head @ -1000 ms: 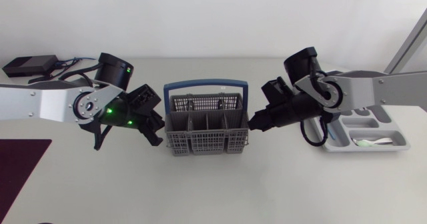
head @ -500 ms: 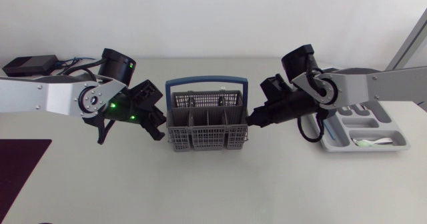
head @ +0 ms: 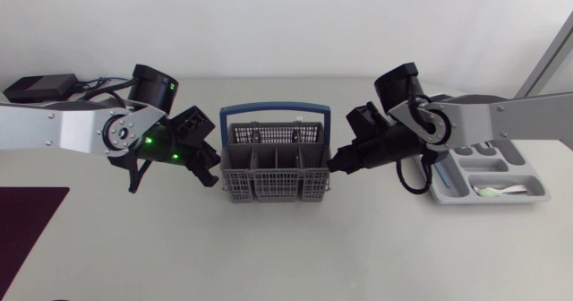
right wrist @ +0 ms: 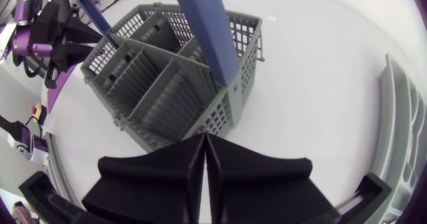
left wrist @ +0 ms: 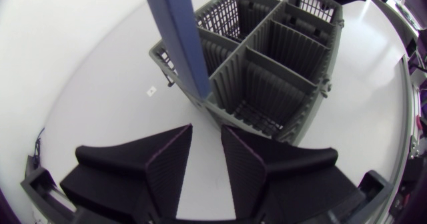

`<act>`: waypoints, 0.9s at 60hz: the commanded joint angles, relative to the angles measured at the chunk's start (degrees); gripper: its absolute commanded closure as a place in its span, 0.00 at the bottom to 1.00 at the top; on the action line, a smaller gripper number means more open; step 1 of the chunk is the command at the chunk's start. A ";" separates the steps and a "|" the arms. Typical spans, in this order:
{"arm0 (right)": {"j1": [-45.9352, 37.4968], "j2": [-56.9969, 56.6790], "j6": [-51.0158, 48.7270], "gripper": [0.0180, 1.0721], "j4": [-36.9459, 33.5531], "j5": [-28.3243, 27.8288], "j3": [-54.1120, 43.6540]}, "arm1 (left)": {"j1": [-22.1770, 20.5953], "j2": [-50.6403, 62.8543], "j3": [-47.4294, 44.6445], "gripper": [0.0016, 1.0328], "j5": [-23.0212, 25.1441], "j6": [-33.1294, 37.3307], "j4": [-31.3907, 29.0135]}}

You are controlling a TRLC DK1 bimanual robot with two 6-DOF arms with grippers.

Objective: Unload the cutlery basket into the drawer organizer.

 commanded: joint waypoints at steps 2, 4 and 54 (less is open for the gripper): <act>1.99 -0.95 0.68 0.93 1.25 -1.37 -1.59 | -0.30 0.29 0.06 0.66 2.01 1.26 1.29; 2.07 -1.12 0.68 0.93 1.25 -1.37 -1.85 | -0.04 0.20 0.06 0.66 2.01 1.26 1.29; -4.52 -21.43 -3.37 0.51 6.62 16.03 -13.72 | 6.20 -20.54 -8.12 0.34 1.66 -1.38 -1.78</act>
